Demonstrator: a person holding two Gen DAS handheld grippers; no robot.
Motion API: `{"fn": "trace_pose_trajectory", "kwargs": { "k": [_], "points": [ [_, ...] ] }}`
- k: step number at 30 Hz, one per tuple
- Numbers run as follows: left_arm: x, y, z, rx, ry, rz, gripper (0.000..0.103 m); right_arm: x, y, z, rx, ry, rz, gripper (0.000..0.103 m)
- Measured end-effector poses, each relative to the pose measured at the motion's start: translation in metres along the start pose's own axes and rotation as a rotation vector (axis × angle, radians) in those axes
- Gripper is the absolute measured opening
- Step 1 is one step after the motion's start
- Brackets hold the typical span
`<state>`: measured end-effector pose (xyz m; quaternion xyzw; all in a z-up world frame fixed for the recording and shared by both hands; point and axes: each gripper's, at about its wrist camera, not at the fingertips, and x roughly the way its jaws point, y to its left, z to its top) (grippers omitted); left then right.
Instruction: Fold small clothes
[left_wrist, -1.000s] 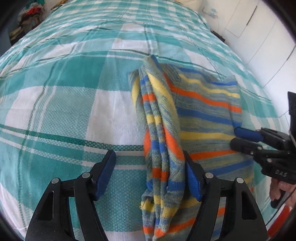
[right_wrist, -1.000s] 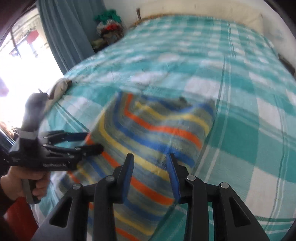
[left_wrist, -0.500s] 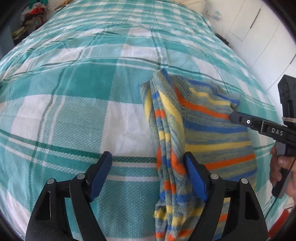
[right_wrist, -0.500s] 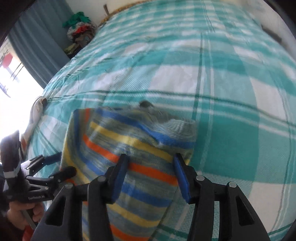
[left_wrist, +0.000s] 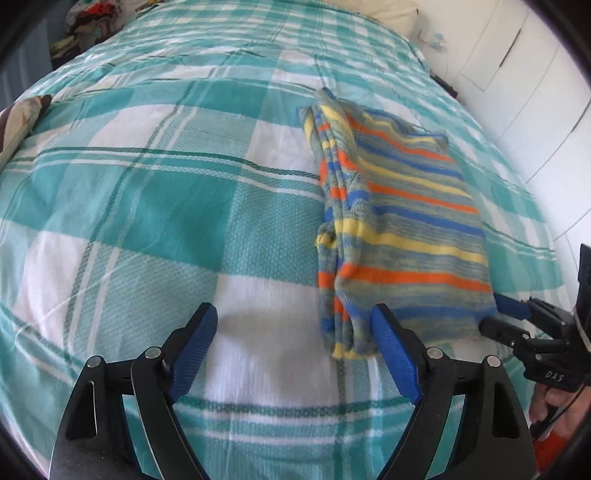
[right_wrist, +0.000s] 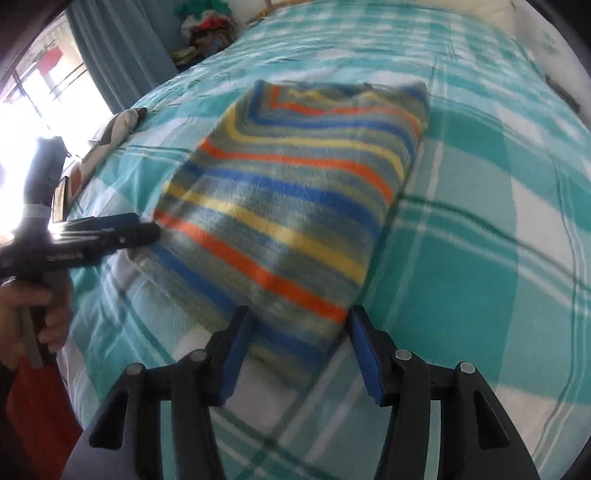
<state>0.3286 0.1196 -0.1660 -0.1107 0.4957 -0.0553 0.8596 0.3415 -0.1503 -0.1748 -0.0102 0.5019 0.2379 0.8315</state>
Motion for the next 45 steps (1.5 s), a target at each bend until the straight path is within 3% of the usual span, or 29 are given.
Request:
{"fn": "trace_pose_trajectory", "kwargs": {
  "k": [2,4,7,11,27,30,32,35,37,39,42,44,45],
  "points": [
    [-0.020,0.001,-0.013,-0.024,-0.036,0.005,0.092,-0.023,0.000,-0.011,0.053,-0.052,-0.006,0.060],
    [-0.031,0.001,-0.028,-0.033,-0.060,0.038,0.097,-0.047,0.001,-0.025,0.089,-0.121,-0.049,0.074],
    [-0.031,-0.002,-0.046,-0.041,-0.053,0.080,0.097,-0.070,-0.001,-0.046,0.134,-0.180,-0.132,0.082],
    [-0.022,-0.009,-0.057,-0.039,-0.006,0.078,0.097,-0.084,-0.005,-0.071,0.180,-0.203,-0.164,0.082],
    [-0.032,-0.033,-0.059,0.081,-0.050,0.156,0.097,-0.088,-0.005,-0.095,0.200,-0.185,-0.169,0.082],
    [-0.028,-0.027,-0.060,0.069,-0.036,0.133,0.097,-0.083,-0.004,-0.096,0.199,-0.173,-0.159,0.082],
    [-0.026,-0.017,-0.056,0.031,-0.029,0.054,0.097,-0.081,-0.005,-0.096,0.205,-0.172,-0.141,0.082],
    [-0.020,0.002,-0.033,-0.073,-0.019,-0.115,0.097,-0.080,-0.016,-0.082,0.249,-0.185,-0.071,0.082],
    [-0.013,0.006,-0.009,-0.096,-0.028,-0.180,0.097,-0.076,-0.030,-0.061,0.285,-0.199,-0.022,0.082],
    [0.000,0.004,0.019,-0.077,-0.032,-0.202,0.097,-0.068,-0.046,-0.031,0.326,-0.215,0.035,0.082],
    [0.037,-0.004,0.055,-0.053,0.027,-0.202,0.096,-0.040,-0.065,0.017,0.351,-0.195,0.121,0.082],
    [0.059,-0.008,0.070,-0.043,0.059,-0.184,0.086,-0.012,-0.073,0.043,0.358,-0.147,0.184,0.082],
    [0.067,-0.011,0.074,-0.034,0.063,-0.176,0.086,0.003,-0.076,0.053,0.365,-0.123,0.194,0.082]
  ]
}}
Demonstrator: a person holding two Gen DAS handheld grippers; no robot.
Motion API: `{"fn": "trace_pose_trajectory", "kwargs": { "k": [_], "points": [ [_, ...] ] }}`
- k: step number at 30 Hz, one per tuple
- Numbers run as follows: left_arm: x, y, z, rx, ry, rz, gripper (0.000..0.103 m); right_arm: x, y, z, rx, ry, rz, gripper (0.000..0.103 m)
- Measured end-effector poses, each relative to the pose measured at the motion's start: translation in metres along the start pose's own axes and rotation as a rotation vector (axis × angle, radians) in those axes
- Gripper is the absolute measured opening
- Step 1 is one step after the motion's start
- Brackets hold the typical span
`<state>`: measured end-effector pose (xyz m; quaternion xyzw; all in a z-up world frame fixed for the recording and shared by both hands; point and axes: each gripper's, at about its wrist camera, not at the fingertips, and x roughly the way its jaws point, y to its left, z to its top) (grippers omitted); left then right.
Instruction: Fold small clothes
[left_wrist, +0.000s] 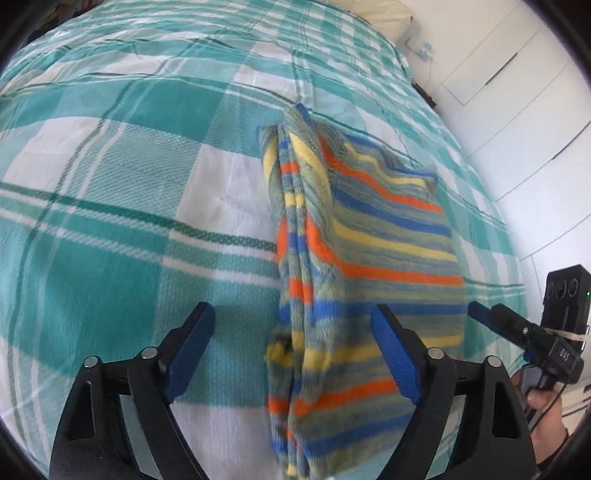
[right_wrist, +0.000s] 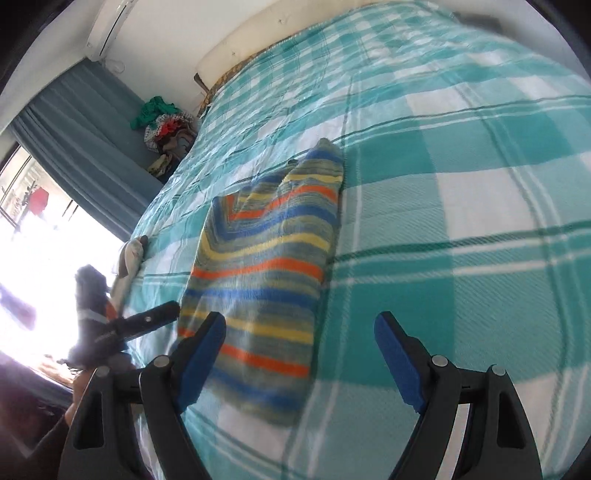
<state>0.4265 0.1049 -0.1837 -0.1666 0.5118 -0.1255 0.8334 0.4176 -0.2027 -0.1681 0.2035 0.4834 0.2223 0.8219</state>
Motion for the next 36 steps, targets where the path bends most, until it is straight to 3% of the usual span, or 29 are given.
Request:
{"fn": "trace_pose_trajectory", "kwargs": {
  "k": [3,4,5,6,10,17,19,21,22,23,24,25,27,29,32,36],
  "points": [
    [0.011,-0.007,0.006,0.036,-0.014,0.002,0.080,0.037,-0.002,0.016,0.029,0.018,0.038,0.079],
    [0.015,-0.010,0.006,0.051,-0.005,-0.008,0.061,0.048,-0.002,0.019,0.041,0.025,0.081,0.068],
    [0.019,-0.013,0.007,0.066,0.015,-0.035,0.023,0.061,0.000,0.020,0.053,0.055,0.123,0.057],
    [0.023,-0.017,0.007,0.065,0.037,-0.045,0.018,0.070,0.005,0.020,0.040,0.069,0.077,0.041],
    [0.000,-0.027,0.014,0.085,-0.021,-0.032,0.014,0.061,0.034,0.024,-0.077,0.024,-0.020,0.030],
    [-0.059,-0.056,0.028,0.158,-0.138,-0.088,0.015,0.001,0.083,0.047,-0.173,-0.132,0.017,0.029],
    [-0.057,-0.059,0.027,0.168,-0.134,-0.074,0.021,-0.006,0.080,0.051,-0.155,-0.146,0.017,0.029],
    [-0.040,-0.055,0.021,0.162,-0.086,0.003,0.044,-0.004,0.070,0.049,-0.128,-0.127,-0.014,0.030],
    [-0.030,-0.051,0.013,0.162,-0.059,0.072,0.060,0.001,0.063,0.044,-0.111,-0.095,-0.055,0.037],
    [-0.024,-0.046,0.005,0.166,-0.037,0.139,0.061,0.008,0.055,0.038,-0.088,-0.055,-0.116,0.043],
    [-0.023,-0.041,-0.007,0.175,-0.027,0.184,0.061,0.006,0.048,0.031,-0.069,-0.030,-0.171,0.055],
    [-0.029,-0.038,-0.021,0.190,-0.034,0.196,0.062,0.000,0.042,0.022,-0.065,-0.027,-0.208,0.062],
    [-0.046,-0.040,-0.046,0.219,-0.062,0.255,0.068,-0.017,0.038,0.001,-0.092,-0.038,-0.265,0.068],
    [-0.070,-0.050,-0.071,0.258,-0.102,0.331,0.085,-0.033,0.042,-0.019,-0.128,-0.025,-0.326,0.077],
    [-0.107,-0.075,-0.104,0.296,-0.160,0.428,0.098,-0.063,0.058,-0.050,-0.179,-0.015,-0.377,0.085],
    [-0.157,-0.096,-0.132,0.246,-0.162,0.387,0.098,-0.117,0.082,-0.087,-0.229,-0.036,-0.389,0.093]
  ]
}}
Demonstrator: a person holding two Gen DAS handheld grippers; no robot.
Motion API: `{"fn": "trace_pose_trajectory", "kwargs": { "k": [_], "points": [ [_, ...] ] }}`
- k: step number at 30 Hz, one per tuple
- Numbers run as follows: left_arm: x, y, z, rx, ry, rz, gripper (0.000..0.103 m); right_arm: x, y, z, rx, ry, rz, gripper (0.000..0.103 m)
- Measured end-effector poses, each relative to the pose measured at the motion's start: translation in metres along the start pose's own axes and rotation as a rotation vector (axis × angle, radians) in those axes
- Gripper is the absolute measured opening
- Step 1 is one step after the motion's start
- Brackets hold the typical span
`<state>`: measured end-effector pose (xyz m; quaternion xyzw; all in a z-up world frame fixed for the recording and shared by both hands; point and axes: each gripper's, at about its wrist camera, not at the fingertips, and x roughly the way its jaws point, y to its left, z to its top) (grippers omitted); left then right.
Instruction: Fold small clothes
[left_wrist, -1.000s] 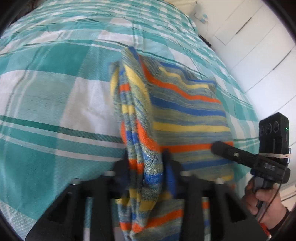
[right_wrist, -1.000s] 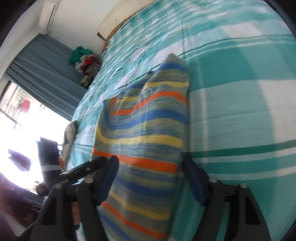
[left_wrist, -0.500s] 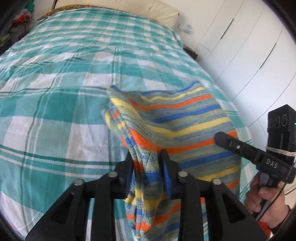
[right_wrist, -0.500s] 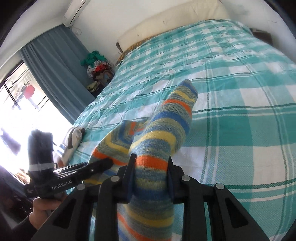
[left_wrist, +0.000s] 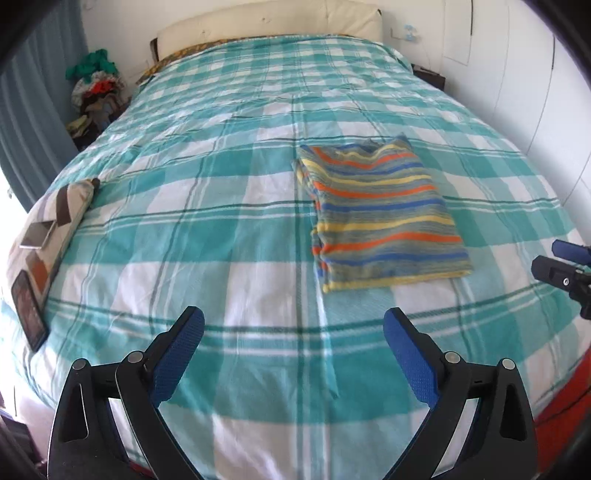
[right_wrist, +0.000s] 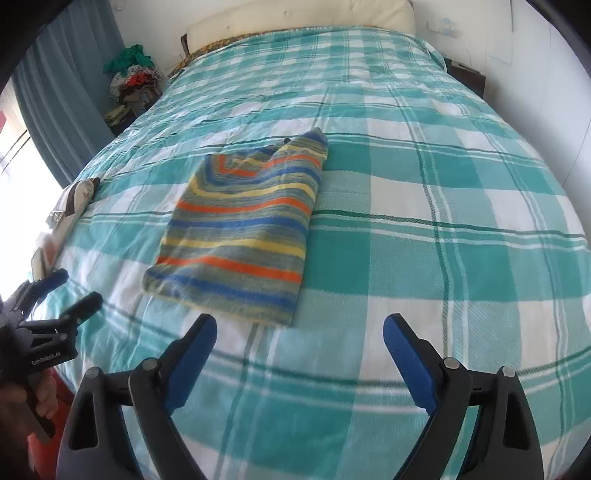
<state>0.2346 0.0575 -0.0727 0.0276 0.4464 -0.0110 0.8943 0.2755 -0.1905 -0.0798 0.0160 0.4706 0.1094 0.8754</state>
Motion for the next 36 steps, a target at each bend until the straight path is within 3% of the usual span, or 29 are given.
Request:
{"fn": "trace_pose_trajectory", "kwargs": {
  "k": [3,6,9,11,15,17,20,23,32,36],
  "points": [
    [-0.039,0.001,-0.002,-0.003,-0.013,-0.038,0.098,-0.050,0.009,-0.018,-0.061,-0.059,-0.023,0.096],
    [-0.073,0.000,-0.008,0.015,-0.029,0.007,0.098,-0.089,0.023,-0.028,-0.141,-0.084,-0.057,0.097],
    [-0.099,0.007,-0.023,-0.074,-0.034,0.073,0.098,-0.124,0.035,-0.048,-0.195,-0.111,-0.081,0.097],
    [-0.113,0.010,-0.035,-0.112,-0.035,0.050,0.098,-0.144,0.043,-0.062,-0.207,-0.127,-0.077,0.097],
    [-0.145,-0.011,-0.063,0.009,-0.097,0.078,0.098,-0.180,0.055,-0.091,-0.202,-0.164,-0.077,0.097],
    [-0.156,-0.021,-0.077,0.032,-0.057,0.055,0.098,-0.193,0.061,-0.106,-0.199,-0.166,-0.075,0.097],
    [-0.167,-0.031,-0.097,0.021,0.020,-0.029,0.098,-0.205,0.068,-0.125,-0.197,-0.151,-0.077,0.097],
    [-0.179,-0.039,-0.108,0.013,0.021,-0.066,0.098,-0.211,0.074,-0.139,-0.210,-0.127,-0.080,0.097],
    [-0.218,-0.046,-0.110,0.039,-0.139,0.055,0.098,-0.227,0.081,-0.145,-0.204,-0.148,-0.098,0.097],
    [-0.212,-0.040,-0.107,0.010,-0.104,0.088,0.098,-0.231,0.085,-0.145,-0.210,-0.161,-0.096,0.097]
  ]
}}
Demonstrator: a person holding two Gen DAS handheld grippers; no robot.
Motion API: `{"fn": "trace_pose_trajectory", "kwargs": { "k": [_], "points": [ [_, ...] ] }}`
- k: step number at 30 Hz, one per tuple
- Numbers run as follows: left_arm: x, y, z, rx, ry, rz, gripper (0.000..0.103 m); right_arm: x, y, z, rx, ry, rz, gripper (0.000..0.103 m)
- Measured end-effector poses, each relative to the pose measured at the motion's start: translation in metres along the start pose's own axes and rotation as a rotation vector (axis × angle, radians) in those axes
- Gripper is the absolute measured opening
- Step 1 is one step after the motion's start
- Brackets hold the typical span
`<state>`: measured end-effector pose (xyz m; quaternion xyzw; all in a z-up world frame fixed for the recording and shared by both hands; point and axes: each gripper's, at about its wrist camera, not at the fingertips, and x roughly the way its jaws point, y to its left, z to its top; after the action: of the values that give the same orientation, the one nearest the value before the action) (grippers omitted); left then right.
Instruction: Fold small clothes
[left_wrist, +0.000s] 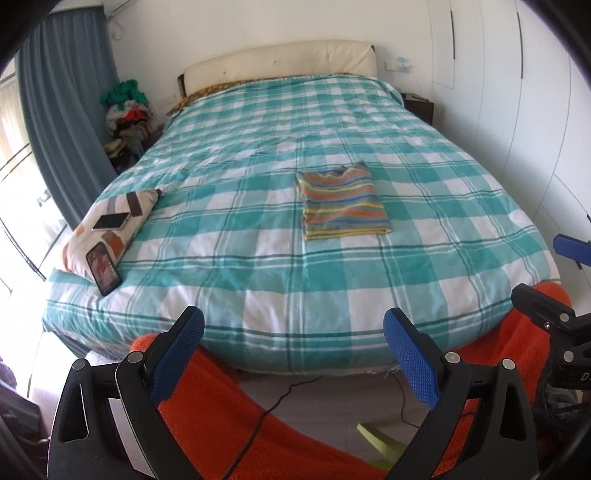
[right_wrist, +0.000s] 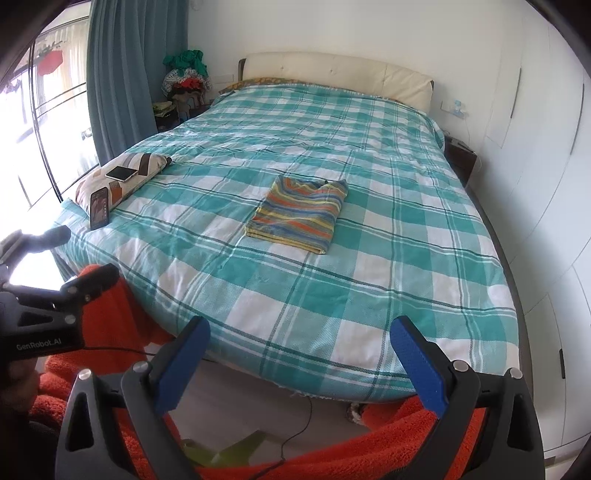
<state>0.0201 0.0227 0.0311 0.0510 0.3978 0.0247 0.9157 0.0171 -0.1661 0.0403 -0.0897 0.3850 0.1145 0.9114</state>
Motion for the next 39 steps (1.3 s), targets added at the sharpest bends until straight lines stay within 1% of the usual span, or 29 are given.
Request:
{"fn": "trace_pose_trajectory", "kwargs": {
  "k": [2,4,9,13,18,24,30,39],
  "points": [
    [0.005,0.001,-0.001,-0.006,0.032,-0.001,0.098,-0.002,0.000,0.002,0.002,-0.005,-0.002,0.097],
    [0.008,0.002,-0.001,-0.010,0.045,0.009,0.098,-0.003,-0.001,0.004,0.010,-0.010,-0.006,0.097],
    [0.005,0.004,0.002,-0.037,0.036,-0.031,0.098,-0.007,-0.003,0.012,0.025,-0.005,0.008,0.097],
    [0.002,0.007,0.007,-0.049,0.039,-0.053,0.098,-0.007,-0.003,0.014,0.018,-0.010,-0.007,0.097],
    [-0.001,0.008,0.007,-0.045,0.026,-0.039,0.098,-0.005,-0.004,0.014,0.025,0.003,-0.029,0.097],
    [0.003,0.006,0.008,-0.037,0.048,-0.052,0.098,-0.008,-0.002,0.010,0.014,-0.001,-0.064,0.097],
    [0.004,0.004,0.009,-0.035,0.055,-0.053,0.098,-0.005,-0.005,0.003,0.026,0.027,-0.071,0.097],
    [0.005,0.003,0.007,-0.031,0.068,-0.051,0.098,-0.005,-0.008,0.002,0.028,0.023,-0.073,0.097]
  ]
}}
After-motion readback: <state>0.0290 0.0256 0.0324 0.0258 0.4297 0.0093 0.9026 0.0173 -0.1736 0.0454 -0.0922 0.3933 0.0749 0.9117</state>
